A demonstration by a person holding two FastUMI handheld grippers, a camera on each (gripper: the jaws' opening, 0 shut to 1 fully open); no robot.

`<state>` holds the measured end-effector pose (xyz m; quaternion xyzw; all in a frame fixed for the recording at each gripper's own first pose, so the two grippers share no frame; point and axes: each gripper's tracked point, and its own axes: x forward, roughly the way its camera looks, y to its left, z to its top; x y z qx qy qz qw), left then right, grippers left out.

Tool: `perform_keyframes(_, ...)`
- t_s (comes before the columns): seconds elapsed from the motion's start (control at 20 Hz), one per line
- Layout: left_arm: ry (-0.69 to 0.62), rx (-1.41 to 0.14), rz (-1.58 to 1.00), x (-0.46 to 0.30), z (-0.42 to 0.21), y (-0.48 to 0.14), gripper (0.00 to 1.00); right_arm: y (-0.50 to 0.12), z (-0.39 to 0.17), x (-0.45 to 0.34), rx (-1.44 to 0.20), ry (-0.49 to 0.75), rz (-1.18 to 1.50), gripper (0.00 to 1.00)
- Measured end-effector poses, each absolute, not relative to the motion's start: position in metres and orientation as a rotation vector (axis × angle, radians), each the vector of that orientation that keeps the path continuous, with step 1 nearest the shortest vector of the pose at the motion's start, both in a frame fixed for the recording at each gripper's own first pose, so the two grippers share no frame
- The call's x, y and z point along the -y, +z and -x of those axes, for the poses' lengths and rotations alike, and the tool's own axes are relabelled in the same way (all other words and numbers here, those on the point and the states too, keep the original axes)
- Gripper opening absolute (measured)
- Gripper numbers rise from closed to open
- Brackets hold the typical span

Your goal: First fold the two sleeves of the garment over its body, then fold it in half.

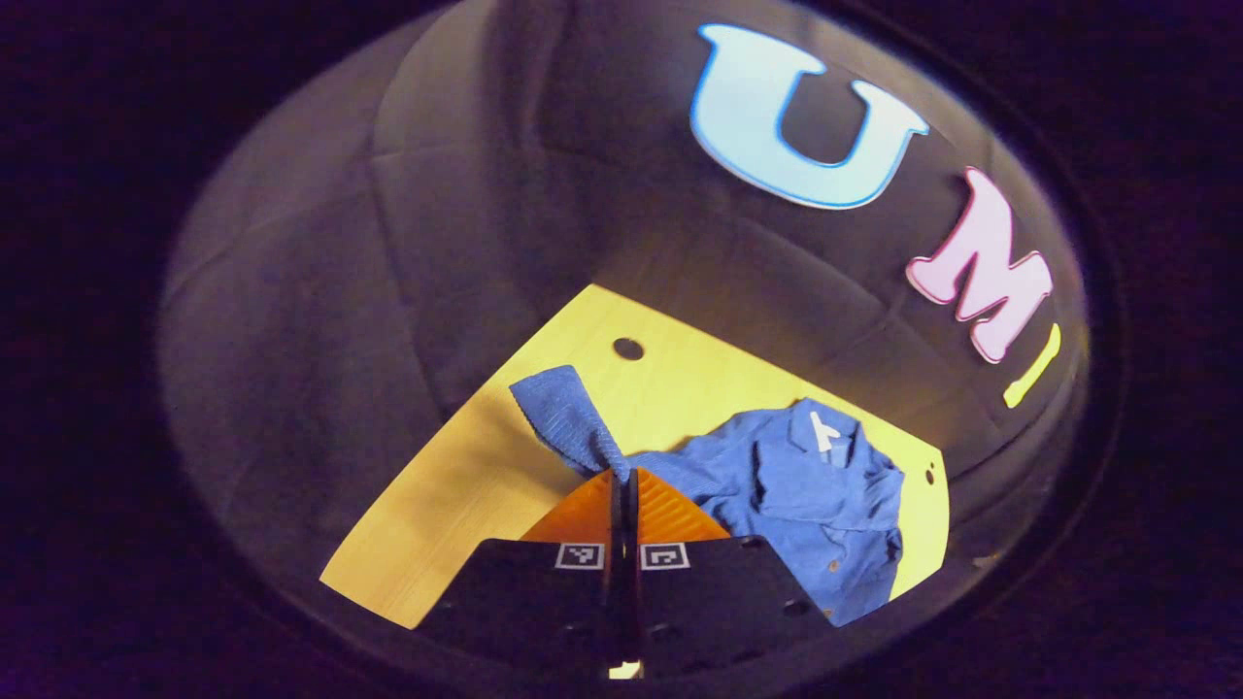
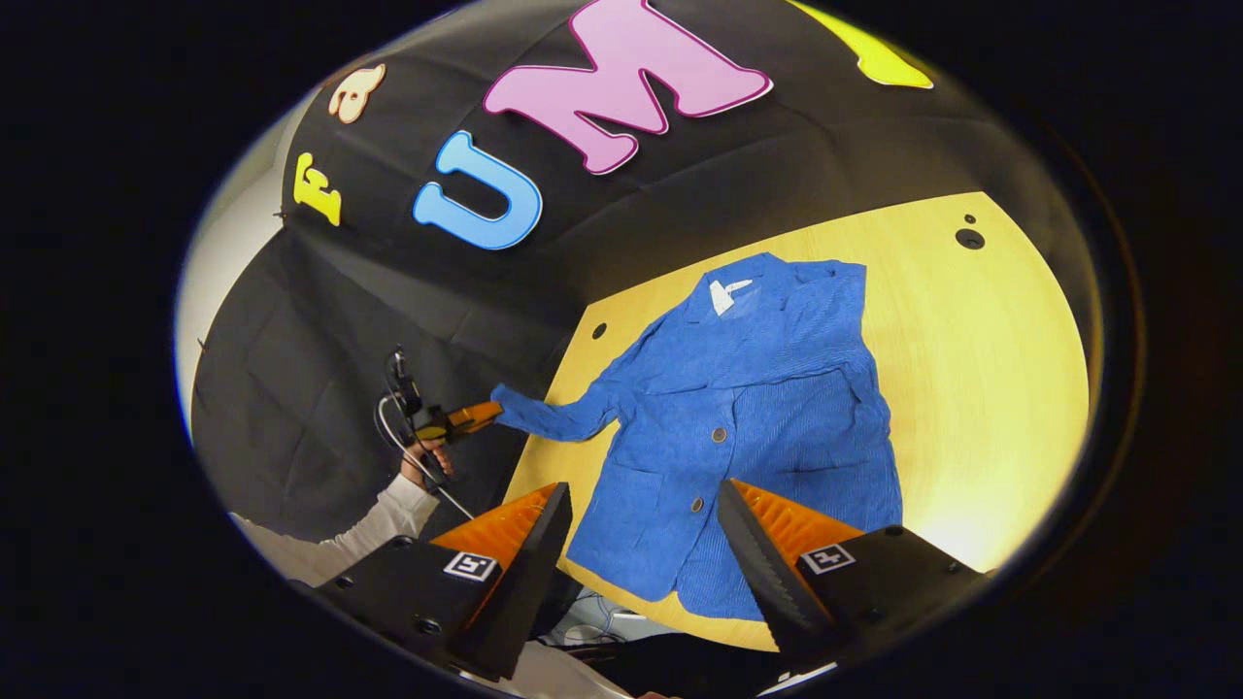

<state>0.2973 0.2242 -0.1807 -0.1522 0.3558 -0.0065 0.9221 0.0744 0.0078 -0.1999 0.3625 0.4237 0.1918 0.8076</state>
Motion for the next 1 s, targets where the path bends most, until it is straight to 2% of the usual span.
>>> perform_keyframes(0.15, -0.147, -0.607, 0.231, -0.138, -0.337, -0.138, 0.00, -0.197, -0.064, 0.000, -0.891, 0.403, -0.782, 0.97)
perform_keyframes(0.4, -0.391, -0.628, 0.143, 0.028, -0.361, -0.126, 0.00, -0.209, -0.033, 0.034, -0.883, 0.317, -0.814, 0.96)
perform_keyframes(0.55, -0.522, -0.686, 0.056, 0.118, -0.371, -0.155, 0.00, -0.223, -0.010, 0.051, -0.887, 0.246, -0.848, 0.96)
perform_keyframes(0.7, -0.622, -0.809, -0.047, 0.189, -0.369, -0.199, 0.00, -0.241, 0.011, 0.070, -0.889, 0.164, -0.853, 0.97)
perform_keyframes(1.0, -0.638, -0.977, -0.172, 0.263, -0.371, -0.293, 0.00, -0.264, 0.038, 0.086, -0.902, 0.090, -0.904, 0.96)
